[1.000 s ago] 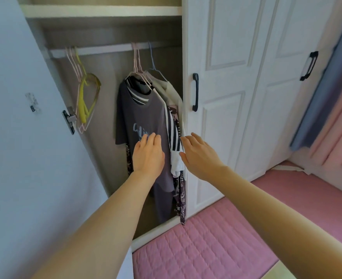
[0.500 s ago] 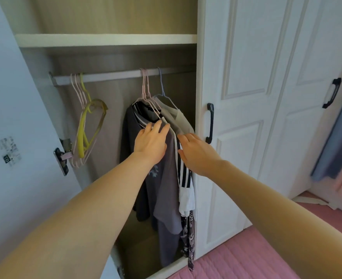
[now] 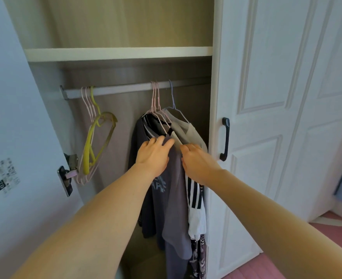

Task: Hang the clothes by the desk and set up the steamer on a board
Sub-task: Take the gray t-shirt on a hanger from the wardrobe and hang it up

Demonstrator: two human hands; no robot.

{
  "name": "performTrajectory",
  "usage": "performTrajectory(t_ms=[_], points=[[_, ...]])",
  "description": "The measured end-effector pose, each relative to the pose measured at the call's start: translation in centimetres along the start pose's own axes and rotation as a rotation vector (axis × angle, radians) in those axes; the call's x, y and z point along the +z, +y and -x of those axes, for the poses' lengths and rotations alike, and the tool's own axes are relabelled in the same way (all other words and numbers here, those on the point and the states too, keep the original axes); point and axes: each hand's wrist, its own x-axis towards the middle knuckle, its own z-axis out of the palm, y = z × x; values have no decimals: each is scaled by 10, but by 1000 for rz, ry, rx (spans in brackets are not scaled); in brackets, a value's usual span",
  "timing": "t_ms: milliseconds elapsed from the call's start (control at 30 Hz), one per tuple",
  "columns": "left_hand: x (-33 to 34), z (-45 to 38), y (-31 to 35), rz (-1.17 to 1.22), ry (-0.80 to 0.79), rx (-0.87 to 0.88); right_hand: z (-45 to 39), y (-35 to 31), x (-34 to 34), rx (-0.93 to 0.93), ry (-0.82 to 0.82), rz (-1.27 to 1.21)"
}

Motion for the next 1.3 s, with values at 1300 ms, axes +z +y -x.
performTrajectory(t_ms=[1300], points=[[-71, -56, -47, 1926, 271, -887, -64, -63, -38, 548, 182, -895]])
